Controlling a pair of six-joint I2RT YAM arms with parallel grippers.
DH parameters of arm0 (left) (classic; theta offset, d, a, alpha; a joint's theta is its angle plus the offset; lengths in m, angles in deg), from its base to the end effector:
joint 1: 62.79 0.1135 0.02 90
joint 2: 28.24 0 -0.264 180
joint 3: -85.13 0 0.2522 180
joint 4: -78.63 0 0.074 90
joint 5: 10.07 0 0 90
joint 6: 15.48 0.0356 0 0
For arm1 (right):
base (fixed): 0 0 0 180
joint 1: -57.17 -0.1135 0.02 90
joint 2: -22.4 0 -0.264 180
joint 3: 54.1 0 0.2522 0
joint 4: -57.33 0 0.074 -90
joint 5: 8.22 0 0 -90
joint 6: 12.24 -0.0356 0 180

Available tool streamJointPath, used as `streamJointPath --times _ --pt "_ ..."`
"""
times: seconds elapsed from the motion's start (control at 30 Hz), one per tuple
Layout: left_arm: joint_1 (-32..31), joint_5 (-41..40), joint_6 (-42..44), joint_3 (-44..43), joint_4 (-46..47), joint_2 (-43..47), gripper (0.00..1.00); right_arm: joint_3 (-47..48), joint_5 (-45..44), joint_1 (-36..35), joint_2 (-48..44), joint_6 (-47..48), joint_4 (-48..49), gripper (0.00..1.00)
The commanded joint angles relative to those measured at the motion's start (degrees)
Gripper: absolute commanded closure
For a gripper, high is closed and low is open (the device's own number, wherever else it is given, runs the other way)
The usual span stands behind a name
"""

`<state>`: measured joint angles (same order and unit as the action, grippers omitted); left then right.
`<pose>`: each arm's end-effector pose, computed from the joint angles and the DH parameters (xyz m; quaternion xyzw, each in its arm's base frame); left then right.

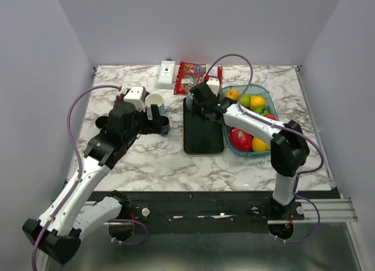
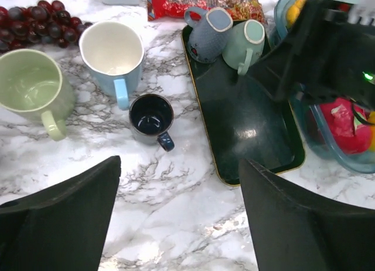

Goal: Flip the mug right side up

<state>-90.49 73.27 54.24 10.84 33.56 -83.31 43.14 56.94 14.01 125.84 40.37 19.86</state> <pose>0.1838 -0.0918 0.3653 0.0240 0.8461 -0.1706 0.5043 0.3086 0.2688 0.2696 0.0393 0.9010 0.0975 0.4209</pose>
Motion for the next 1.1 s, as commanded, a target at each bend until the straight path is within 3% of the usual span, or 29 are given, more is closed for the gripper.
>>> streamJointPath --times 0.0,0.13,0.83,0.93,0.97,1.07 --pt "0.1 -3.2 2.6 8.7 4.3 7.3 0.04 10.3 -10.0 0.4 10.5 -0.9 -11.4 0.36" --pt "0.1 -2.7 2.4 9.4 7.4 8.7 0.03 15.7 -11.7 1.7 16.6 -3.7 -17.0 0.37" --pt "4.1 0.4 4.5 9.9 8.4 6.6 0.01 21.7 -10.7 5.7 24.9 0.3 -11.3 0.41" --pt "4.2 0.6 4.5 10.0 8.2 6.6 0.01 21.7 -10.8 5.8 25.1 0.3 -11.2 0.47" --pt "4.3 0.6 4.5 10.0 8.2 6.6 0.01 21.7 -10.7 5.9 25.2 0.5 -11.2 0.55" --pt "4.4 0.8 4.5 10.1 8.3 6.7 0.01 21.6 -10.7 6.0 25.4 0.8 -10.8 0.65"
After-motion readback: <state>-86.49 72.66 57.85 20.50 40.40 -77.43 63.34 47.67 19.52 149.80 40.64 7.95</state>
